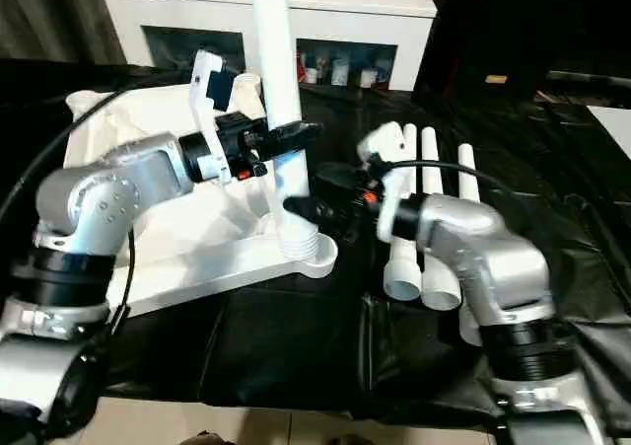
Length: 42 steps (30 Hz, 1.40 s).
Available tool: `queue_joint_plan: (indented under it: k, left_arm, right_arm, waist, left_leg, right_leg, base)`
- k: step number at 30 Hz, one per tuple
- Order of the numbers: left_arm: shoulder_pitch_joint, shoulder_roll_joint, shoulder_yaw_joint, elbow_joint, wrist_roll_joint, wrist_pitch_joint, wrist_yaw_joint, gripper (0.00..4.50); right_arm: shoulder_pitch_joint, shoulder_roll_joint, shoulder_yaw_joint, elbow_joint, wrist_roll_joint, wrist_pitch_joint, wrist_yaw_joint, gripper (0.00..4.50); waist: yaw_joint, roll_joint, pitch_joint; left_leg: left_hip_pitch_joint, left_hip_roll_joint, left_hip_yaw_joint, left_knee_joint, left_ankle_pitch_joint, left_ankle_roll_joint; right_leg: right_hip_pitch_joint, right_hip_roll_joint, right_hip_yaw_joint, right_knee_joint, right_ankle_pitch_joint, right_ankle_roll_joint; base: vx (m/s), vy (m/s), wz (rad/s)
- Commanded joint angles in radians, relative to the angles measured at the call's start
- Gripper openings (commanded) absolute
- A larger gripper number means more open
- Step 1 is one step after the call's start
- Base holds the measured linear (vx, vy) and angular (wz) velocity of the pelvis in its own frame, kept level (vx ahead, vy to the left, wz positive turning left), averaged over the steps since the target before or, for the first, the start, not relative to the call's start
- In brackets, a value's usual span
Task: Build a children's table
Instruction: Pick table leg
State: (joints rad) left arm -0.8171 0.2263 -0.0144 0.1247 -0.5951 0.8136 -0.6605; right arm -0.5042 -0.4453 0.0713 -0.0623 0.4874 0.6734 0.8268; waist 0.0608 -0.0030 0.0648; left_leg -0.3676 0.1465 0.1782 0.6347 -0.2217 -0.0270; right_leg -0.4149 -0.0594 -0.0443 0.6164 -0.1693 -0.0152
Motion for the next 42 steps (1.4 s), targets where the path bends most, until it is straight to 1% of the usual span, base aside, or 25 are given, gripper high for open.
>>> queue_joint_plan:
  k: [1,5,10,13,15,17,18,19,23,24,25,26,27,29,32,33,36,37,39,40,42]
  left_arm:
    - [-0.025,0.005,-0.011,-0.021,0.002,0.006,-0.015,1.86]
    - [-0.024,0.003,-0.013,-0.025,0.004,0.008,-0.015,1.86]
    - [-0.023,-0.003,-0.027,-0.038,0.014,0.0,-0.013,1.86]
    - [-0.023,-0.001,-0.034,-0.04,0.017,-0.004,-0.023,1.86]
    - [-0.023,0.0,-0.036,-0.041,0.018,-0.005,-0.027,1.86]
    - [-0.022,0.004,-0.044,-0.046,0.02,-0.009,-0.038,1.86]
    - [-0.02,0.007,-0.049,-0.049,0.021,-0.012,-0.045,1.86]
    - [-0.019,0.009,-0.053,-0.054,0.021,-0.012,-0.05,1.86]
    - [-0.015,0.01,-0.06,-0.063,0.019,-0.022,-0.059,1.86]
    - [-0.015,0.011,-0.062,-0.067,0.017,-0.024,-0.063,1.86]
    - [-0.015,0.01,-0.063,-0.071,0.015,-0.023,-0.064,1.86]
    - [-0.014,0.009,-0.064,-0.075,0.013,-0.021,-0.065,1.86]
    - [-0.013,0.007,-0.066,-0.08,0.011,-0.021,-0.068,1.86]
    - [-0.01,0.003,-0.07,-0.088,0.009,-0.017,-0.071,1.86]
    - [-0.007,0.004,-0.076,-0.091,0.013,-0.018,-0.078,1.86]
    - [-0.006,0.005,-0.079,-0.092,0.015,-0.019,-0.084,1.86]
    - [-0.004,0.007,-0.083,-0.094,0.016,-0.02,-0.089,1.86]
    - [0.0,0.014,-0.089,-0.098,0.017,-0.019,-0.099,1.86]
    - [0.004,0.019,-0.093,-0.102,0.018,-0.018,-0.105,1.86]
    - [0.005,0.02,-0.094,-0.103,0.019,-0.019,-0.106,1.86]
    - [0.008,0.025,-0.097,-0.102,0.024,-0.023,-0.11,1.86]
  right_arm:
    - [-0.004,-0.007,0.018,-0.025,0.023,0.032,0.022,4.37]
    - [-0.008,-0.004,0.026,-0.024,0.02,0.041,0.023,4.41]
    - [-0.024,0.034,0.048,0.0,-0.01,0.055,-0.027,4.41]
    - [-0.026,0.04,0.048,0.002,0.0,0.067,-0.034,4.41]
    - [-0.026,0.042,0.048,0.003,0.004,0.071,-0.033,4.11]
    - [-0.026,0.043,0.046,0.004,0.009,0.076,-0.03,4.11]
    - [-0.026,0.044,0.046,0.004,0.012,0.08,-0.027,3.98]
    - [-0.026,0.044,0.044,0.003,0.015,0.085,-0.024,3.98]
    - [-0.022,0.044,0.042,0.002,0.028,0.108,-0.019,3.56]
    - [-0.02,0.044,0.042,0.003,0.028,0.111,-0.02,3.56]
    - [-0.019,0.045,0.042,0.004,0.028,0.113,-0.02,3.35]
    - [-0.019,0.046,0.042,0.006,0.027,0.112,-0.02,3.24]
    - [-0.018,0.047,0.042,0.007,0.027,0.112,-0.02,3.24]
    - [-0.015,0.05,0.039,0.007,0.031,0.114,-0.019,3.02]
    - [-0.014,0.05,0.039,0.007,0.032,0.116,-0.019,2.89]
    - [-0.014,0.049,0.039,0.005,0.035,0.118,-0.02,2.73]
    - [-0.012,0.048,0.038,0.002,0.037,0.119,-0.02,2.57]
    - [-0.009,0.048,0.039,-0.001,0.034,0.117,-0.021,2.45]
    - [-0.006,0.05,0.039,-0.005,0.032,0.118,-0.023,2.26]
    - [-0.004,0.051,0.038,-0.007,0.032,0.118,-0.025,2.08]
    - [0.0,0.054,0.037,-0.012,0.032,0.119,-0.029,2.01]
  waist:
    - [0.006,-0.011,-0.075]
    - [0.007,-0.011,-0.077]
    - [0.007,-0.013,-0.077]
    - [0.007,-0.013,-0.077]
    - [0.007,-0.013,-0.077]
    - [0.008,-0.012,-0.076]
    - [0.008,-0.012,-0.076]
    - [0.008,-0.012,-0.076]
    - [0.008,-0.012,-0.076]
    - [0.008,-0.012,-0.076]
    - [0.008,-0.01,-0.076]
    - [0.008,-0.011,-0.076]
    - [0.008,-0.01,-0.076]
    - [0.008,-0.011,-0.077]
    - [0.008,-0.011,-0.077]
    - [0.008,-0.01,-0.076]
    - [0.007,-0.01,-0.076]
    - [0.007,-0.008,-0.076]
    - [0.007,-0.009,-0.076]
    - [0.006,-0.009,-0.076]
    - [0.006,-0.009,-0.076]
  left_leg:
    - [0.004,0.072,-0.027,-0.072,-0.03,0.068]
    - [0.006,0.072,-0.027,-0.072,-0.025,0.065]
    - [0.005,0.072,-0.027,-0.072,-0.017,0.062]
    - [0.005,0.072,-0.027,-0.073,-0.019,0.056]
    - [0.005,0.073,-0.027,-0.073,-0.019,0.055]
    - [0.005,0.072,-0.027,-0.073,-0.019,0.056]
    - [0.005,0.072,-0.027,-0.073,-0.022,0.055]
    - [0.006,0.072,-0.027,-0.073,-0.026,0.053]
    - [0.006,0.073,-0.027,-0.074,-0.026,0.05]
    - [0.005,0.073,-0.027,-0.074,-0.026,0.049]
    - [0.006,0.073,-0.027,-0.073,-0.024,0.047]
    - [0.006,0.073,-0.027,-0.073,-0.025,0.047]
    - [0.006,0.073,-0.027,-0.074,-0.026,0.046]
    - [0.006,0.073,-0.027,-0.073,-0.023,0.046]
    - [0.006,0.072,-0.027,-0.073,-0.023,0.048]
    - [0.005,0.072,-0.027,-0.073,-0.025,0.047]
    - [0.006,0.072,-0.027,-0.073,-0.032,0.043]
    - [0.005,0.072,-0.027,-0.074,-0.031,0.041]
    - [0.006,0.072,-0.027,-0.074,-0.035,0.039]
    - [0.006,0.072,-0.027,-0.074,-0.036,0.038]
    - [0.006,0.072,-0.027,-0.074,-0.034,0.038]
  right_leg:
    - [0.069,-0.089,0.05,-0.058,-0.133,-0.265]
    - [0.067,-0.088,0.049,-0.057,-0.129,-0.268]
    - [0.067,-0.089,0.049,-0.056,-0.128,-0.268]
    - [0.068,-0.088,0.049,-0.055,-0.127,-0.265]
    - [0.068,-0.089,0.049,-0.055,-0.123,-0.265]
    - [0.068,-0.089,0.05,-0.056,-0.123,-0.265]
    - [0.068,-0.089,0.05,-0.056,-0.128,-0.263]
    - [0.067,-0.088,0.05,-0.057,-0.135,-0.261]
    - [0.068,-0.089,0.05,-0.057,-0.131,-0.262]
    - [0.068,-0.089,0.05,-0.056,-0.129,-0.263]
    - [0.068,-0.089,0.05,-0.056,-0.125,-0.265]
    - [0.068,-0.089,0.05,-0.056,-0.125,-0.265]
    - [0.068,-0.089,0.05,-0.055,-0.124,-0.265]
    - [0.069,-0.089,0.05,-0.054,-0.117,-0.267]
    - [0.068,-0.089,0.05,-0.055,-0.121,-0.266]
    - [0.069,-0.089,0.05,-0.056,-0.123,-0.266]
    - [0.069,-0.088,0.05,-0.057,-0.131,-0.262]
    - [0.069,-0.088,0.05,-0.057,-0.13,-0.261]
    - [0.069,-0.088,0.05,-0.057,-0.132,-0.261]
    - [0.069,-0.088,0.05,-0.057,-0.133,-0.261]
    - [0.068,-0.088,0.05,-0.056,-0.128,-0.262]
  base:
    - [0.0,0.0,0.0]
    - [0.0,0.0,0.0]
    - [0.0,0.0,0.0]
    - [0.0,0.0,0.0]
    - [0.0,0.0,0.0]
    - [0.0,0.0,0.0]
    - [0.0,0.0,0.0]
    - [0.0,0.0,0.0]
    - [0.0,0.0,0.0]
    - [0.0,0.0,0.0]
    - [0.0,0.0,0.0]
    - [0.0,0.0,0.0]
    - [0.0,0.0,0.0]
    - [0.0,0.0,0.0]
    - [0.0,0.0,0.0]
    - [0.0,0.0,0.0]
    - [0.0,0.0,0.0]
    - [0.0,0.0,0.0]
    - [0.0,0.0,0.0]
    - [0.0,0.0,0.0]
    - [0.0,0.0,0.0]
